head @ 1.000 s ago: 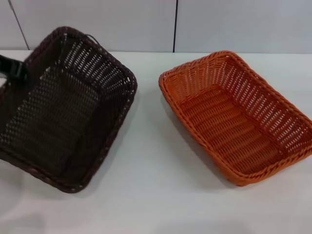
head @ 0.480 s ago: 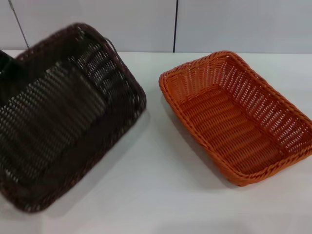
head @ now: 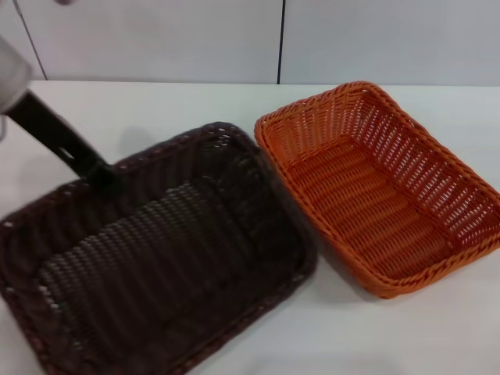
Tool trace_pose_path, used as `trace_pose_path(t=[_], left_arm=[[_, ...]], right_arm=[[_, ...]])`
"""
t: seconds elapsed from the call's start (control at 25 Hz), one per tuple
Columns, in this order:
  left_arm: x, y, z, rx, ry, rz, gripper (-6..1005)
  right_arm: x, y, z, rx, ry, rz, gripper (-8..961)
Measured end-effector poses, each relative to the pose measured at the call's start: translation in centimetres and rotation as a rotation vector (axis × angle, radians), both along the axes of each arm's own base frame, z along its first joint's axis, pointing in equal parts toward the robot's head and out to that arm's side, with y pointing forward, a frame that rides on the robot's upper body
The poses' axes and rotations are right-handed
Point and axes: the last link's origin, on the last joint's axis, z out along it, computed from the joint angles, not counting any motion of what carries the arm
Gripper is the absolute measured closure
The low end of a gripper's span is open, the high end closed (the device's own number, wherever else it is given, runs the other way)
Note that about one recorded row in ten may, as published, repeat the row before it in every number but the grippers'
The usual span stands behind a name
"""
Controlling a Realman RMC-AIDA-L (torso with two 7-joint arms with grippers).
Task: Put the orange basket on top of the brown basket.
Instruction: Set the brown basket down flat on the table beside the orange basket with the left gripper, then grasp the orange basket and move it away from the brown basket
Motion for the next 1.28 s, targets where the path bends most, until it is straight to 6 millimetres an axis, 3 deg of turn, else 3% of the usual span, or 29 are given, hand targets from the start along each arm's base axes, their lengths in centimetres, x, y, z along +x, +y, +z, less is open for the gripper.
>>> trace_pose_path(t=[0.4,0.76,1.2,1.28], left_arm=[[1.7,2.5,-5.8,-0.028,-0.082,0.082,728],[4.2,2.6,-9.5,-0.051,-0.122,0.066,706],[3.4,3.1,-9.3,0.005,-0.145,0.081,679],[3.3,3.3,-9.0,0.019,-0.157,0.080,638]], right_arm=[[0.5,-0.4,-0.1,-0.009,-0.004,-0.014,440],[0.7,-0.5,-0.2,-0.017,0.000,-0.023,442],[0.8,0.3,-0.6,-0.110,0.001,-0.030,445],[0.6,0.6,-0.5,-0.173,0.023,-0.001,446]])
